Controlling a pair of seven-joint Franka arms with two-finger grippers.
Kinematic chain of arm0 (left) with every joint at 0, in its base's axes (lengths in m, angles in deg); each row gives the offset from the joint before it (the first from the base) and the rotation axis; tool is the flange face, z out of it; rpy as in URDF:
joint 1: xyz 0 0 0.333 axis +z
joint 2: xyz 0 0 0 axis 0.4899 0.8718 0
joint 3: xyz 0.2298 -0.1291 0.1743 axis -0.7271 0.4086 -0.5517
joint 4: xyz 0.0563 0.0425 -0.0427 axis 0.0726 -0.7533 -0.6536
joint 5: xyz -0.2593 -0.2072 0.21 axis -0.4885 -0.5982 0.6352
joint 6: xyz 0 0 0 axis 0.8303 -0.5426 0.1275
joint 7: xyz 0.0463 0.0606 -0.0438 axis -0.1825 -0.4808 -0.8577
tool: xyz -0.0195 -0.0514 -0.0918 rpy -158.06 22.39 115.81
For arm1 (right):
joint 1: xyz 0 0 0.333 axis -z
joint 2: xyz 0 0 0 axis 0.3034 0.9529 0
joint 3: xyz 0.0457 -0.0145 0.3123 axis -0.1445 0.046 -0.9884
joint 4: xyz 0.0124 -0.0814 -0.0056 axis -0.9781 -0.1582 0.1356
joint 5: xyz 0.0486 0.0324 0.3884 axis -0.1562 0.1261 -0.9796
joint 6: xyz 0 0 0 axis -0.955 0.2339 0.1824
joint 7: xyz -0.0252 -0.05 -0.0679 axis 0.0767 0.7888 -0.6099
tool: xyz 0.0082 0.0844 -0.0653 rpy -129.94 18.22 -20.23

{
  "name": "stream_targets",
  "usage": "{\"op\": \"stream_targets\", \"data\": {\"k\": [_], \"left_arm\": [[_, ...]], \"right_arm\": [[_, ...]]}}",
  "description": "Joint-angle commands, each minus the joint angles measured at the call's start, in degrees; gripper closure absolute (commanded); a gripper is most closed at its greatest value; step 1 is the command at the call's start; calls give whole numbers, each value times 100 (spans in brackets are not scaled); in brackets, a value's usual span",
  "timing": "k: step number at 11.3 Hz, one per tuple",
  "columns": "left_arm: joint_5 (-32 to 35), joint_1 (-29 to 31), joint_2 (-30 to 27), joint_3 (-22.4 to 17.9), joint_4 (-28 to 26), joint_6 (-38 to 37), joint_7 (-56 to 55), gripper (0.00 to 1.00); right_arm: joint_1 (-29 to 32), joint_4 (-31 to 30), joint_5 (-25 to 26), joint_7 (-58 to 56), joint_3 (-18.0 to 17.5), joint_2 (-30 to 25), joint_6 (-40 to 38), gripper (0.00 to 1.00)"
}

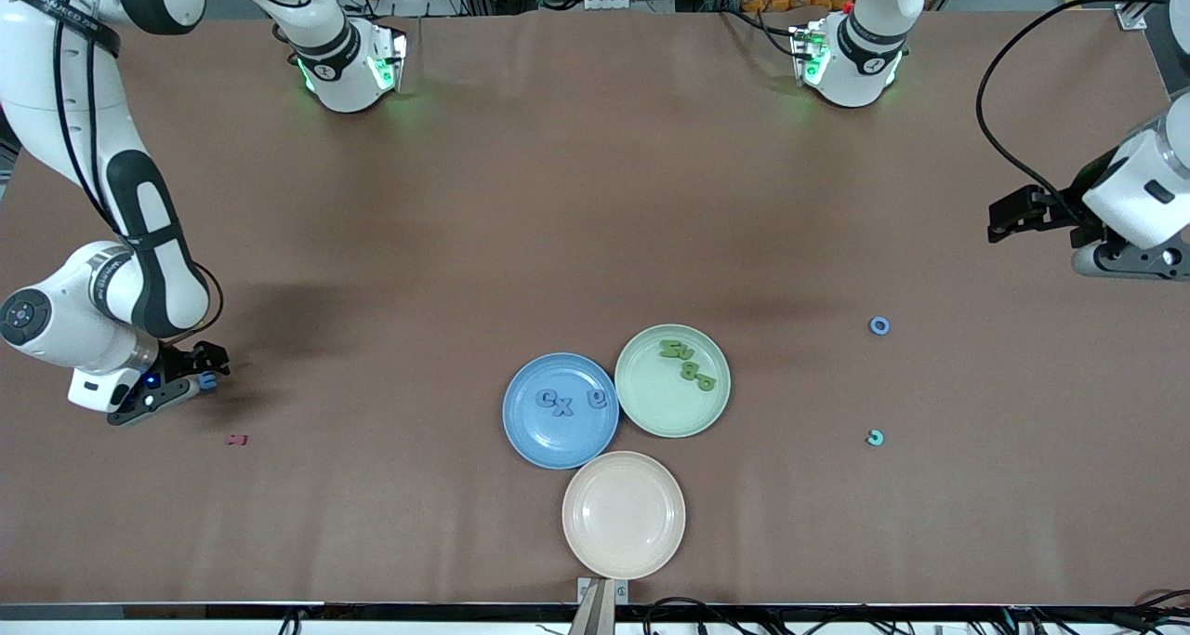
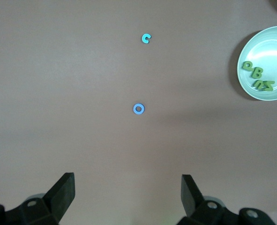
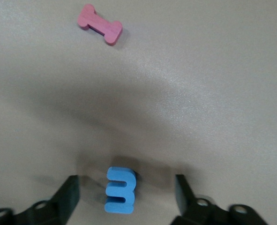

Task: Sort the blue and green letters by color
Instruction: 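Grasp the blue m with the right gripper while the left gripper returns to rest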

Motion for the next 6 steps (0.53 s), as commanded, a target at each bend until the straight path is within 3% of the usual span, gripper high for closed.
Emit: {"op": "stream_targets", "data": {"k": [1, 6], "left_arm": [[-127, -8, -6, -9, 288, -140, 108, 0], [-135, 1, 29, 26, 377, -140, 72, 0]], "right_arm": [[17, 63, -156, -75, 15, 37, -72, 100], [-18, 72, -269, -48, 15, 29, -89, 100]]}}
